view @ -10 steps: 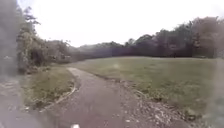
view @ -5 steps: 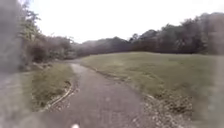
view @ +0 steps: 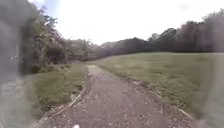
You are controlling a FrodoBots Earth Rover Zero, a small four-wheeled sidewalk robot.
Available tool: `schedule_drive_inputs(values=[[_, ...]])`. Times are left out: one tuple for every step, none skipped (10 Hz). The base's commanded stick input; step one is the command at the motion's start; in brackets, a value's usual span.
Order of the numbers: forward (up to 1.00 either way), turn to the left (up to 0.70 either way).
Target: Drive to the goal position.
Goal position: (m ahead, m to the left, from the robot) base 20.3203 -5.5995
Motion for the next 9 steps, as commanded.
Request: schedule_drive_inputs(values=[[1.00,0.00],[1.00,0.00],[1.00,-0.05],[1.00,-0.13],[1.00,-0.27],[1.00,-0.30],[1.00,-0.31],[1.00,-0.32],[1.00,-0.35]])
